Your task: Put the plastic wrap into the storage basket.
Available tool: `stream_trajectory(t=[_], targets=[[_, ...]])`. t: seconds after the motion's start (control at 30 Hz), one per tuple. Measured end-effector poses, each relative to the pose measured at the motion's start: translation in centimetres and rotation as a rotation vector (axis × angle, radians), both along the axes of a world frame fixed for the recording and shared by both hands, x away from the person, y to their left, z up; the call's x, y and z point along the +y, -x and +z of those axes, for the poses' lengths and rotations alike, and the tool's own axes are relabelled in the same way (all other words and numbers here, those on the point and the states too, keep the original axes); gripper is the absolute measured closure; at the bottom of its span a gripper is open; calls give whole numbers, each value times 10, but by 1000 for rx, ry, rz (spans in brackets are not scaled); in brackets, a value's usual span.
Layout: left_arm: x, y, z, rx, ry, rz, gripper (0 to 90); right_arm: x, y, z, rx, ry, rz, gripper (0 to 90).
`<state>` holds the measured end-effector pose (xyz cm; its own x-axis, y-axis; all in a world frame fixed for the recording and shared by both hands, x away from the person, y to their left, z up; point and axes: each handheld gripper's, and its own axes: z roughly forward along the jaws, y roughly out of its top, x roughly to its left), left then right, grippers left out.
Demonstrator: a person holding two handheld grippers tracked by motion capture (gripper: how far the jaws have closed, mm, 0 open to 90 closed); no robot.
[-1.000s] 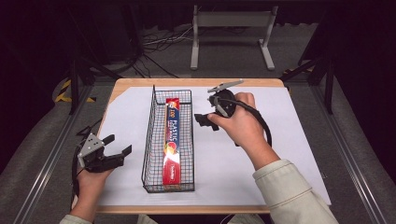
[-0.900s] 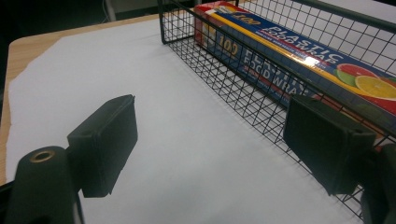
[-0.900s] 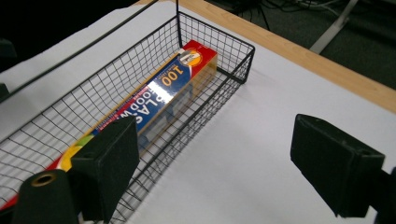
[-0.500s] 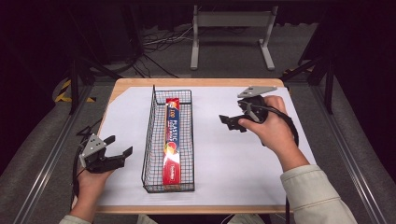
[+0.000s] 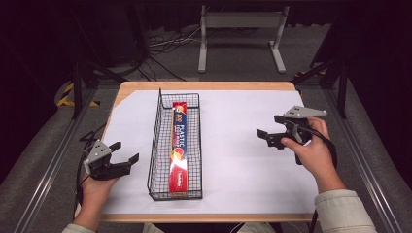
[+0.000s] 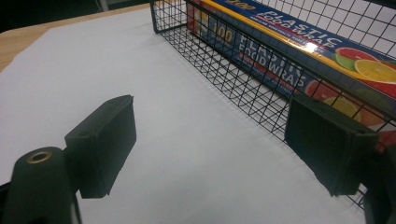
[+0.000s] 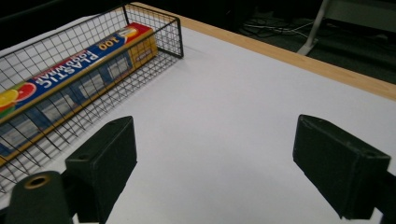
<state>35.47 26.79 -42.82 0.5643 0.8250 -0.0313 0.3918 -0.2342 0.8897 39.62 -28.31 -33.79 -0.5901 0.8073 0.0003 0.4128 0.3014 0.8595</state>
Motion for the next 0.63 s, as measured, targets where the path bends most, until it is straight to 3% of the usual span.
stream_trajectory(t=[0.17,0.33,0.47,0.63], targets=[[0,1,0,-7,0,6,174,-14,3,-18,-4,-17,-24,146],[5,3,2,-25,18,31,174,-35,10,-43,4,-42,-84,150],[5,3,1,-24,24,29,174,-45,13,-59,26,-47,-103,150],[5,4,1,-20,28,32,163,-51,15,-67,42,-31,-91,141]])
